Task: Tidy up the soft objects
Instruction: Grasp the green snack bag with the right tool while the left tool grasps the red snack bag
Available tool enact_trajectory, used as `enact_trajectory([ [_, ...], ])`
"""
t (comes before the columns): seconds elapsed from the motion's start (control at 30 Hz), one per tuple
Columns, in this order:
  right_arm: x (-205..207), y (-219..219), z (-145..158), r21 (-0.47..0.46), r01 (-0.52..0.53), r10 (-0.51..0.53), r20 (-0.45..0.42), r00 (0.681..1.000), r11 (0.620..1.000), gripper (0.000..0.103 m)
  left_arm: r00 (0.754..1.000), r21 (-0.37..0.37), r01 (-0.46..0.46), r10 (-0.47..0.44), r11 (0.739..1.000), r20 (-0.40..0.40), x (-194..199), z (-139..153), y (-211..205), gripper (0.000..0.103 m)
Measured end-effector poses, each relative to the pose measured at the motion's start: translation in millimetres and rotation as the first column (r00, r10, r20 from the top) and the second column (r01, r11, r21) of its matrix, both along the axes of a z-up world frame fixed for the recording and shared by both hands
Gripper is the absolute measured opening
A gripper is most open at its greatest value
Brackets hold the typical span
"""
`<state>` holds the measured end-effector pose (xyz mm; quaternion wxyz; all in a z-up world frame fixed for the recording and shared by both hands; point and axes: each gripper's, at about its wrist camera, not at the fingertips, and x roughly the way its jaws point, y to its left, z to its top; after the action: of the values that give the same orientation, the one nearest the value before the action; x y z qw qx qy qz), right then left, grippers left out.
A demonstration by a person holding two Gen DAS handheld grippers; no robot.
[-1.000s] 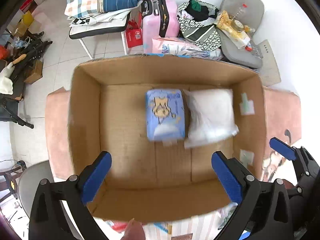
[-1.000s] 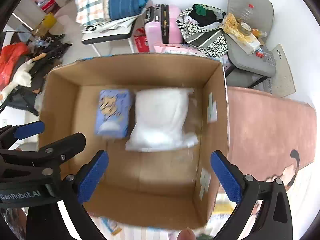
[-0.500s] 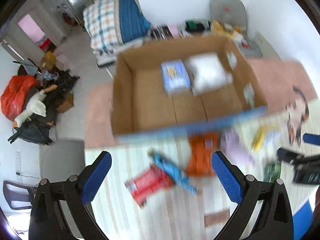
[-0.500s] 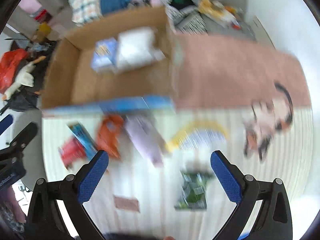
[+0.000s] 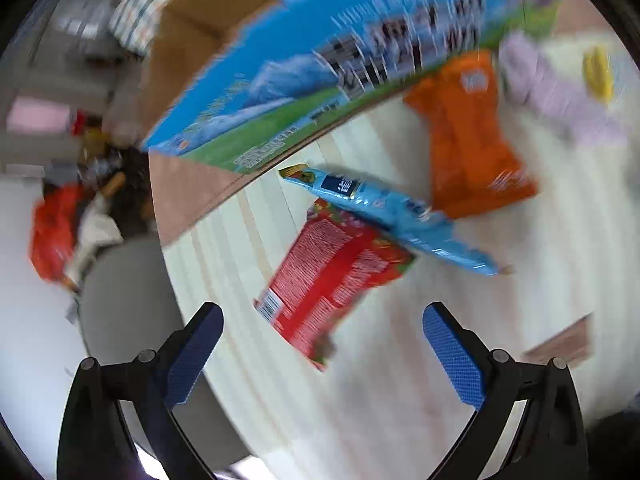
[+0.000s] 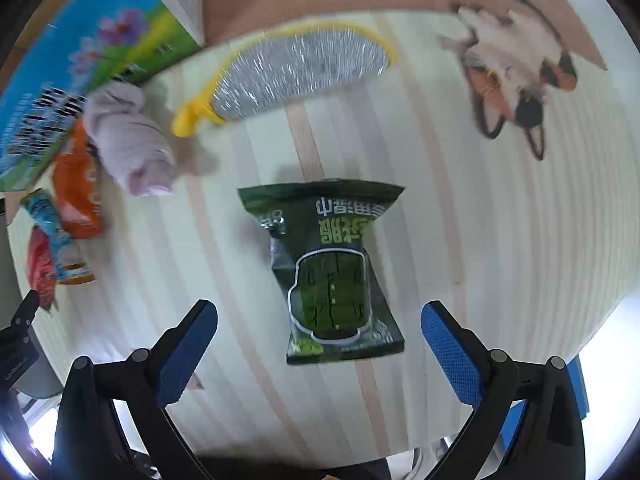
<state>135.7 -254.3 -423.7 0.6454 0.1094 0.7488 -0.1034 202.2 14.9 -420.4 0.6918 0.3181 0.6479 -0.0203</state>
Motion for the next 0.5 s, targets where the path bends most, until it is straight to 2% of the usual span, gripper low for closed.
enact_trajectory([
  [0.07, 1.5, 0.1, -9.1, -0.003, 0.002, -0.002, -0.023, 1.0, 1.0, 0.103, 0.998, 0.069, 0.065, -0.064, 0.995, -0.026, 4.8, -19.4, 2.1, 0.102],
  [0.13, 3.0, 1.1, -14.5, -0.023, -0.015, 0.014, -0.035, 0.999, 1.0, 0.103, 0.994, 0.091, 0.095, -0.09, 0.991, -0.066, 9.8, -32.3, 7.8, 0.102],
  [0.23, 1.2, -1.4, -18.3, -0.02, -0.012, 0.011, -0.05, 0.999, 1.0, 0.103, 0.983, 0.094, 0.126, -0.111, 0.988, -0.146, 17.8, -47.0, 19.3, 0.102],
  [0.3, -0.3, -4.3, -20.4, -0.009, -0.004, 0.003, -0.059, 0.998, 1.0, 0.103, 0.974, 0.069, 0.128, -0.112, 0.989, -0.199, 20.8, -54.6, 25.2, 0.102],
  [0.37, -3.0, -7.2, -22.8, -0.008, -0.006, 0.005, -0.07, 0.998, 1.0, 0.103, 0.973, 0.038, 0.111, -0.101, 0.993, -0.206, 25.0, -54.6, 29.9, 0.102],
  [0.43, -3.1, -7.2, -26.7, 0.001, -0.006, 0.006, -0.081, 0.997, 1.0, 0.103, 0.974, 0.003, 0.08, -0.077, 0.997, -0.211, 28.0, -53.4, 35.3, 0.094],
  [0.5, -4.4, -7.1, -31.8, 0.007, -0.007, 0.008, -0.096, 0.995, 1.0, 0.103, 0.971, -0.045, 0.021, -0.031, 0.999, -0.237, 27.0, -51.5, 39.2, 0.072],
])
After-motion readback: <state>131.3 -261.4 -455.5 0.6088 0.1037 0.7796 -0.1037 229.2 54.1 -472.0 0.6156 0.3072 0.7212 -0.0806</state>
